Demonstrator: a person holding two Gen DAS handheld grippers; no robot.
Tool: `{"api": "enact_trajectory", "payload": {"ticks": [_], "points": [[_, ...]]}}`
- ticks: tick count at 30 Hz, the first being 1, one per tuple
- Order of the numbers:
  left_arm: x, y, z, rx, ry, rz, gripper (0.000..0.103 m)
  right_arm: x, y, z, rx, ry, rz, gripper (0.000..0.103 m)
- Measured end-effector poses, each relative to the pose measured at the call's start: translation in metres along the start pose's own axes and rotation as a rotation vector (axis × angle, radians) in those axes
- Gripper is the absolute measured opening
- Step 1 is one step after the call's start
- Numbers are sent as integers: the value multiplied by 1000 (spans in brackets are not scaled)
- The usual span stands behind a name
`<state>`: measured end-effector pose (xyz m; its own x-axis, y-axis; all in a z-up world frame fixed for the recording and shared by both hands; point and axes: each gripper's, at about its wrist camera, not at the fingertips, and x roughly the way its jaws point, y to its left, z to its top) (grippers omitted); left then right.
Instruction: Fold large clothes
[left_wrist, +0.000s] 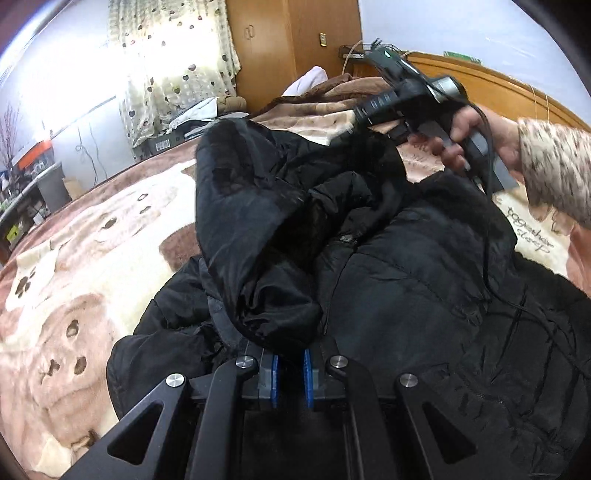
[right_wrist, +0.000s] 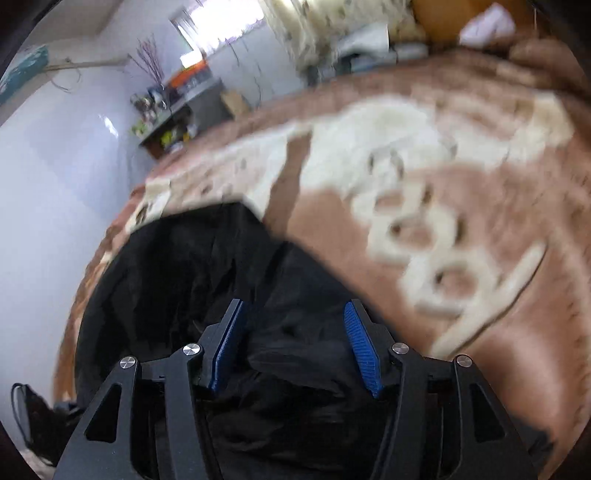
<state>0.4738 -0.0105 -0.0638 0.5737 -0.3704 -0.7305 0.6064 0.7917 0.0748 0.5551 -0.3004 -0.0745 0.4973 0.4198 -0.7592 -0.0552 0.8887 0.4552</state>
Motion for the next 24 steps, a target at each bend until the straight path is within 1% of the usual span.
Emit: {"api": "enact_trajectory", "payload": {"ticks": [1, 2, 3, 5, 7, 8, 9, 10, 11, 12, 13, 14, 15, 17, 18, 19, 20, 21, 24], "points": [[0, 4, -1, -20, 1, 7, 10, -3, 1, -6, -13, -12, 0, 28], [1, 6, 0, -33, 2, 7, 10, -6, 2, -12, -28, -20, -13, 23], [2, 11, -1, -60, 10, -3, 11, -10, 4, -17, -46, -24, -21, 20], [3, 15, 0, -99, 17, 3, 12, -23, 10, -27, -87, -44, -37, 14], [1, 21, 2, -137, 17, -4, 14, -37, 17, -35, -140, -74, -65, 13], [-2, 28, 3, -182, 26, -12, 19, -46, 22, -42, -170, -98, -87, 13], [-4, 34, 3, -214, 30, -13, 29, -55, 28, -49, -200, -128, -93, 12], [-11, 42, 3, -262, 25, -11, 33, -64, 31, -57, -228, -153, -101, 12], [-16, 46, 2, -290, 14, -12, 35, -70, 36, -63, -253, -177, -117, 12], [-27, 54, 1, -329, -10, -28, 36, -76, 40, -71, -289, -200, -136, 12], [-40, 62, 1, -367, -34, -40, 39, -79, 43, -76, -315, -213, -151, 12], [-48, 66, 0, -385, -50, -38, 51, -82, 45, -85, -335, -220, -172, 12], [-62, 73, 2, -407, -84, -31, 66, -82, 45, -89, -347, -220, -181, 12], [-73, 84, 10, -421, -122, -7, 78, -82, 47, -103, -376, -223, -196, 12], [-75, 90, 19, -422, -132, 25, 78, -81, 49, -109, -393, -226, -204, 12], [-72, 98, 33, -435, -129, 27, 79, -82, 50, -113, -397, -231, -204, 12], [-67, 103, 42, -442, -113, 14, 80, -82, 51, -117, -400, -237, -206, 12], [-58, 108, 57, -455, -84, 17, 80, -81, 53, -121, -409, -241, -212, 12], [-33, 112, 93, -467, -51, 29, 80, -77, 55, -134, -443, -242, -226, 12]]}}
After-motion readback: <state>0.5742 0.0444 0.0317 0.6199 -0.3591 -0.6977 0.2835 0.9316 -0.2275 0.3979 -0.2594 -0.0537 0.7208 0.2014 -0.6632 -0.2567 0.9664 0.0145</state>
